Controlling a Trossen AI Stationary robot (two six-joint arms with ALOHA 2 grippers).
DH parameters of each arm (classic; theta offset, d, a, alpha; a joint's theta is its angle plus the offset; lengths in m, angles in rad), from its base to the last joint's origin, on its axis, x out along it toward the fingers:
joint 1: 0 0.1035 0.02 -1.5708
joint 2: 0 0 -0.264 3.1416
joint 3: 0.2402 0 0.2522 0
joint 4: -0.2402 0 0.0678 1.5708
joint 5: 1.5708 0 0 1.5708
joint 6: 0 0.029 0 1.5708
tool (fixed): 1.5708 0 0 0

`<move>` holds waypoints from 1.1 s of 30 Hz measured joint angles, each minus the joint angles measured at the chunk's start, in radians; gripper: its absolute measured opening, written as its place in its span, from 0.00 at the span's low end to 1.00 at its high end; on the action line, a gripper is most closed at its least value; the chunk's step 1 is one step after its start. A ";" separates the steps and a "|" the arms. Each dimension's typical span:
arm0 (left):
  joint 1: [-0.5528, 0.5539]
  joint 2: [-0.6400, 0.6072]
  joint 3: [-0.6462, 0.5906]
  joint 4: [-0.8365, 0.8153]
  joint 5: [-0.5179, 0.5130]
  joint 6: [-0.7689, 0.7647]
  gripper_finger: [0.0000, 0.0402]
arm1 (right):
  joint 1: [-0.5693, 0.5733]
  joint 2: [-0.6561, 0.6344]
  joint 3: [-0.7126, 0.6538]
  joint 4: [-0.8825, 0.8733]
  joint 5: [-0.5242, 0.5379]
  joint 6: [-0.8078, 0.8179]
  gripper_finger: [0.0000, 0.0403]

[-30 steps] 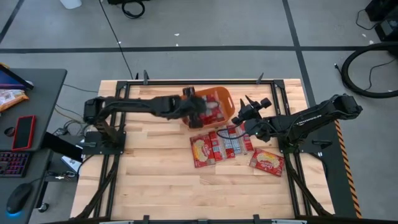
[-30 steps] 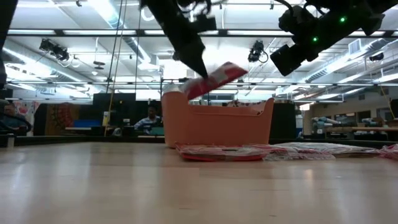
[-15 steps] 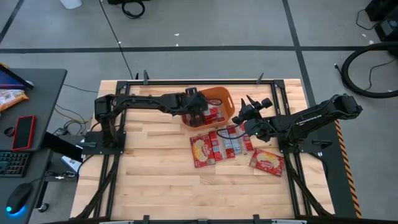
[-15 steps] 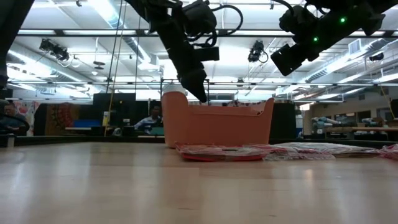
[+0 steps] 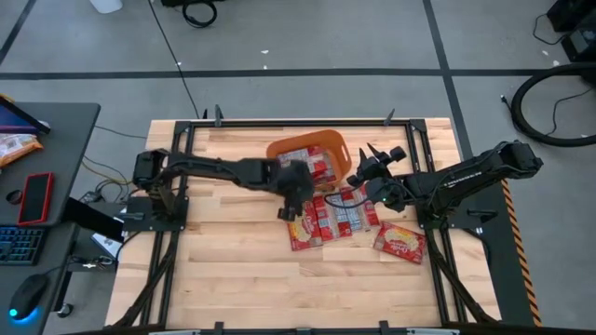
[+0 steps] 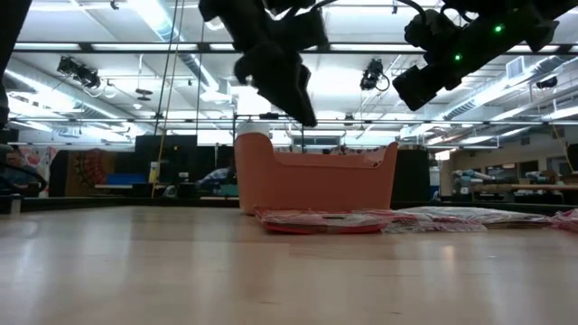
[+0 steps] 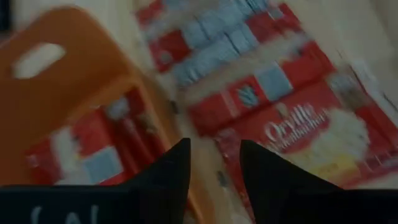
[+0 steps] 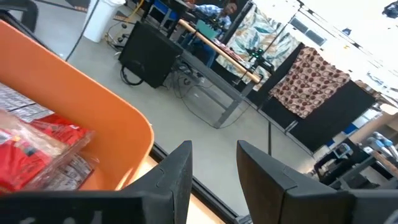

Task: Sort popcorn bags into baskets
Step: Put the red popcorn bag into the orange bin

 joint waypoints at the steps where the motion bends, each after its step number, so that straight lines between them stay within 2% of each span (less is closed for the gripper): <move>1: -0.019 0.004 0.000 -0.023 -0.001 0.016 0.36 | 0.000 0.000 0.000 0.000 -0.004 0.000 0.32; 7: -0.124 0.039 -0.002 -0.107 -0.006 0.185 0.36 | -0.001 0.000 0.000 0.005 -0.014 -0.001 0.32; 11: -0.178 0.088 -0.002 -0.113 -0.077 0.261 0.36 | -0.006 0.000 0.000 0.016 -0.035 -0.004 0.32; 17: -0.231 0.179 -0.003 -0.143 -0.114 0.398 0.40 | -0.008 0.000 0.000 0.023 -0.052 -0.008 0.32; 24: -0.238 0.236 -0.003 -0.149 -0.238 0.493 0.45 | -0.009 -0.001 0.000 0.023 -0.057 -0.011 0.32; 33: -0.213 0.260 -0.007 -0.164 -0.241 0.505 0.43 | -0.010 0.000 0.000 0.027 -0.070 -0.011 0.32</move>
